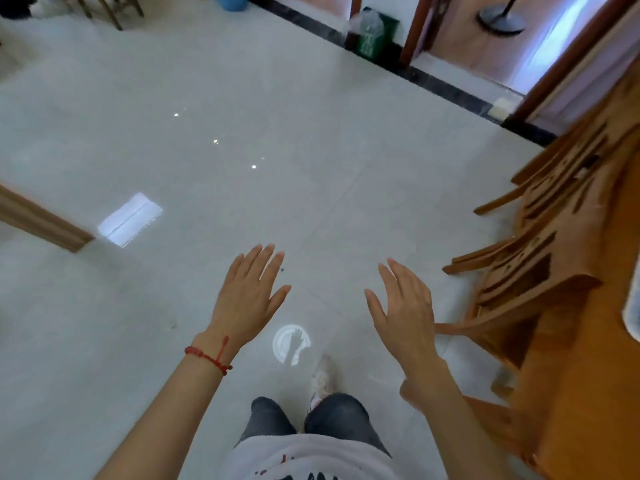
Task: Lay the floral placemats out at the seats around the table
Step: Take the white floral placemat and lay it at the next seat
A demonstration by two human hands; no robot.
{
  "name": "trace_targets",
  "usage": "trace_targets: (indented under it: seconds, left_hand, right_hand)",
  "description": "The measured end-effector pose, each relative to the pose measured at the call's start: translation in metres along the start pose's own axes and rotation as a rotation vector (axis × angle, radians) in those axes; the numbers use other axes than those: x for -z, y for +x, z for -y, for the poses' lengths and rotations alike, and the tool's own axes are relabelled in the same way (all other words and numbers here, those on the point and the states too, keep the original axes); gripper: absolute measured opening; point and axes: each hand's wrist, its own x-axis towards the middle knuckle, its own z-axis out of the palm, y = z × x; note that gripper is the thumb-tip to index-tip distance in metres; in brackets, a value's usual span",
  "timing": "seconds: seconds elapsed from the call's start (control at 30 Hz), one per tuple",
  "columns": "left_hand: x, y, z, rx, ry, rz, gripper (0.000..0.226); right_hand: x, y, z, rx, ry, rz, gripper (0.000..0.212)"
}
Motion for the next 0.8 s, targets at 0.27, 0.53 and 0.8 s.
trace_targets:
  seconds: [0.27, 0.53, 0.8]
  left_hand:
    - [0.002, 0.089, -0.051, -0.166, 0.02, 0.043, 0.068]
    - [0.005, 0.195, -0.073, -0.294, 0.004, 0.049, 0.068]
    - [0.007, 0.33, -0.068, -0.407, 0.012, 0.089, 0.069]
  right_hand:
    - [0.016, 0.033, -0.058, -0.168, -0.04, -0.017, 0.048]
    - [0.021, 0.096, -0.091, -0.3, -0.058, -0.039, 0.048]
    - [0.018, 0.198, -0.13, -0.434, -0.093, -0.065, 0.049]
